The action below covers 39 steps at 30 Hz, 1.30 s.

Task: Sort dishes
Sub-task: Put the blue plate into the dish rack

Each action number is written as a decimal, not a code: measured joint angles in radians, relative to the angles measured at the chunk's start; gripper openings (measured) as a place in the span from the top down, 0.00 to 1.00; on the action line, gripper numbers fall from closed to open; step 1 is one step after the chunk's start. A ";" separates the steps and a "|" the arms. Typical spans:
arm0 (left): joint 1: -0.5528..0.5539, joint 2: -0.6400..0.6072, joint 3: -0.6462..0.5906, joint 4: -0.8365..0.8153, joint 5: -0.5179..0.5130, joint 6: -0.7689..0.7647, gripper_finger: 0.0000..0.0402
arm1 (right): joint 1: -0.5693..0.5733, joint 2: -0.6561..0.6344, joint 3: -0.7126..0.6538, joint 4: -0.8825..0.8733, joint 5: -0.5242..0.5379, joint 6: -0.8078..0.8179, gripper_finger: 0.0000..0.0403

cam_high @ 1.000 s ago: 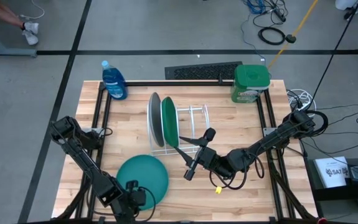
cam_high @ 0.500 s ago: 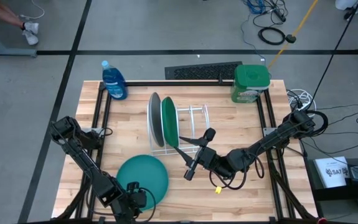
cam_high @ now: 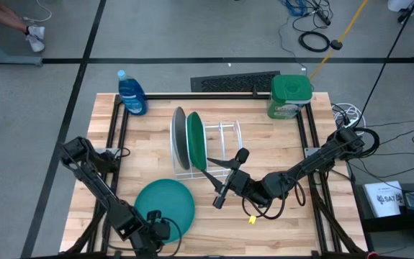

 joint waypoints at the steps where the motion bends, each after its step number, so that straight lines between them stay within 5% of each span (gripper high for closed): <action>1: 0.000 0.011 0.000 -0.003 0.009 0.000 0.77 | 0.000 0.000 0.000 -0.001 0.000 0.000 0.58; 11: 0.004 0.040 0.000 -0.030 0.018 0.000 0.78 | 0.000 0.000 0.000 -0.003 0.000 0.004 0.58; 20: 0.003 0.036 0.002 -0.026 0.033 0.012 0.96 | 0.000 0.000 0.000 -0.009 0.000 0.008 0.58; 26: 0.003 0.022 0.001 -0.026 0.031 0.024 0.98 | 0.000 0.000 0.000 -0.009 0.000 0.008 0.58; 39: -0.002 -0.104 0.000 -0.031 -0.121 0.059 1.00 | 0.000 0.000 0.000 -0.015 0.000 0.007 0.58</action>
